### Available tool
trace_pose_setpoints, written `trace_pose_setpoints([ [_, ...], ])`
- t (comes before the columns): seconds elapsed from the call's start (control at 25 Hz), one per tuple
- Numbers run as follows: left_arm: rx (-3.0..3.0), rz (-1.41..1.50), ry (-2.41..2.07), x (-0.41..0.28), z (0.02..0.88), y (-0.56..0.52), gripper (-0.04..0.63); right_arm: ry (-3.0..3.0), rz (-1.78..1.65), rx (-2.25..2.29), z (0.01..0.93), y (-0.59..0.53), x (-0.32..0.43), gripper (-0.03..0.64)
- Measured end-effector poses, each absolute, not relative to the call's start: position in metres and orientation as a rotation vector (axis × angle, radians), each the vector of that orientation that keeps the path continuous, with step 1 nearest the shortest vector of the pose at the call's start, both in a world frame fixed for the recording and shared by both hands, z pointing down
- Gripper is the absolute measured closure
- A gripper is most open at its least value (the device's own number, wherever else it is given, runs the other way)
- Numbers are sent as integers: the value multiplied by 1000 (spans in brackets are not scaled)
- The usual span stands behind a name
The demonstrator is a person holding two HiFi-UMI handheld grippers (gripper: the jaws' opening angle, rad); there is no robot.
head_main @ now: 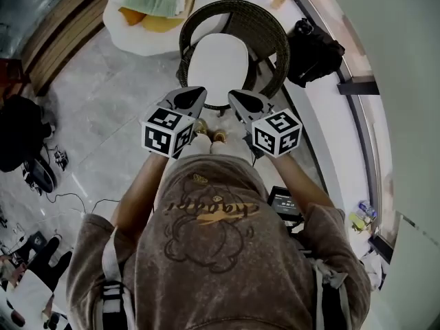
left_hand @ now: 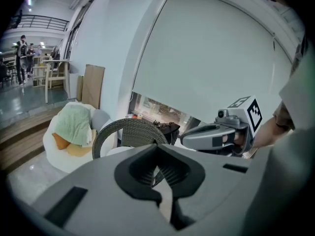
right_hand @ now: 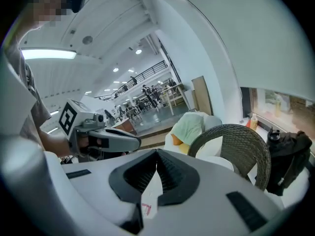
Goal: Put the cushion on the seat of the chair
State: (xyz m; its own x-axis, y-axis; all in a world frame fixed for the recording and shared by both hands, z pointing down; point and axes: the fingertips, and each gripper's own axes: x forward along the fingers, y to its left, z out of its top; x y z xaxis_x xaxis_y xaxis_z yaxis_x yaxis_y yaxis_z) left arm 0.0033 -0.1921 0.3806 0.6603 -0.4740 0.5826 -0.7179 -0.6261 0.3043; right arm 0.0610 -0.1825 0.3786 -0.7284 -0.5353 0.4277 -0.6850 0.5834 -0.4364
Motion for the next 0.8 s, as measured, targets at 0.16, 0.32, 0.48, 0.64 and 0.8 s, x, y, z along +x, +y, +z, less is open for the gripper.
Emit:
trace_pose_setpoints([
  [0.16,2390,632,-928,-1,367,-184,591,-2590,811,999,360,-175,61,597],
  [0.32,2419,624,-920,-5,357,-181,591,-2637,806,979,342,-174,59,597],
  [0.48,2450,596,-939,-11,345,-179,591,-2688,719,957,320,-173,55,597],
  [0.64,2478,572,-942,-11,335,-174,591,-2727,636,925,301,-167,54,597],
  [0.8,2507,556,-945,-8,328,-171,591,-2757,586,889,294,-161,53,597],
])
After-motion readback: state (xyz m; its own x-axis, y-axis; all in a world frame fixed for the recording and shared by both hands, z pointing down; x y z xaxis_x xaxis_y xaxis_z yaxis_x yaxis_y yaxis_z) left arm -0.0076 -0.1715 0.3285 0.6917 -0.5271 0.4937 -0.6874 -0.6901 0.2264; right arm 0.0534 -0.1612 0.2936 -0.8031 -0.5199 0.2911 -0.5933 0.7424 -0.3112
